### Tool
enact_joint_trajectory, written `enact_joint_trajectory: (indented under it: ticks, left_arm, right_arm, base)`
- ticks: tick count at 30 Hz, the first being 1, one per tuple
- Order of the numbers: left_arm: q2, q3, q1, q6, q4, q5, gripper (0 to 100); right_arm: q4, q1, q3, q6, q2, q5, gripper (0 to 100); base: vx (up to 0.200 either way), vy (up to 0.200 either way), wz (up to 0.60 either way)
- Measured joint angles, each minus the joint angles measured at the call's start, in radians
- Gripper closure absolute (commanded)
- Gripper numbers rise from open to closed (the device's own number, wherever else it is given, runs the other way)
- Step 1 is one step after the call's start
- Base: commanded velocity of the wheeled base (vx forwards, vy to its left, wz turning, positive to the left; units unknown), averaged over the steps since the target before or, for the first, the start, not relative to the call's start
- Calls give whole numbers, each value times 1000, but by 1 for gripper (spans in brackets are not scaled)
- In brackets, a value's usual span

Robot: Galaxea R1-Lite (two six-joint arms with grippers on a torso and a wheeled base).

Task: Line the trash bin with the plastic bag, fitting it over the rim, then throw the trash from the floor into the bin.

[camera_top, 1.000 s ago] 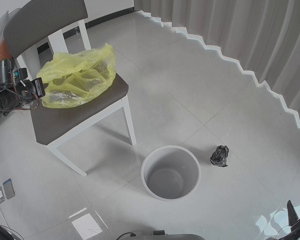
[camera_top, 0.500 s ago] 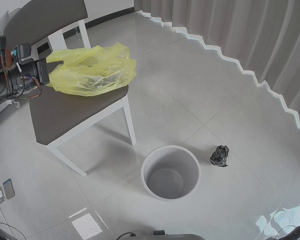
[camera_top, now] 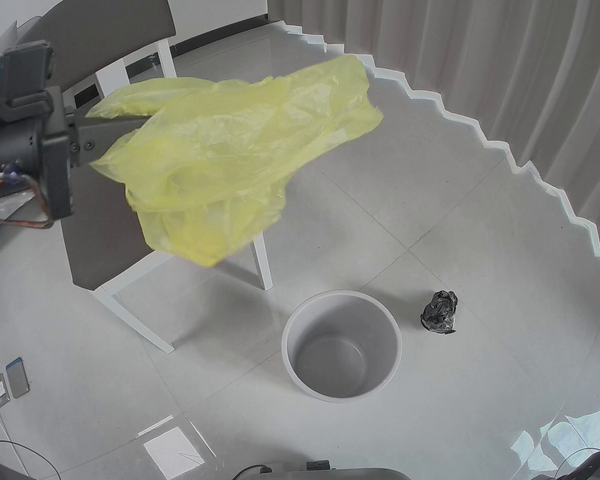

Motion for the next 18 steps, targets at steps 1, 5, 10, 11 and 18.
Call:
enact_joint_trajectory:
  ticks: [1, 5, 10, 11, 18]
  left_arm:
    - [-14, -7, -19, 23, 27, 0, 100]
    - [-72, -24, -100, 73, 94, 2, 100]
    - [-114, -23, -158, 128, 108, 4, 100]
    - [-119, -23, -167, 137, 109, 5, 100]
    - [-124, -20, -202, 163, 112, 5, 100]
  right_arm:
    - [7, 0, -24, -17, 30, 3, 0]
    - [44, 4, -102, -60, 148, 15, 0]
    - [131, 7, -183, -101, 270, 29, 0]
    - [149, 8, -198, -105, 288, 39, 0]
    - [189, 10, -245, -105, 362, 151, 0]
  base:
    - [0, 0, 0]
    - [0, 0, 0]
    - [0, 0, 0]
    - [0, 0, 0]
    - [0, 0, 0]
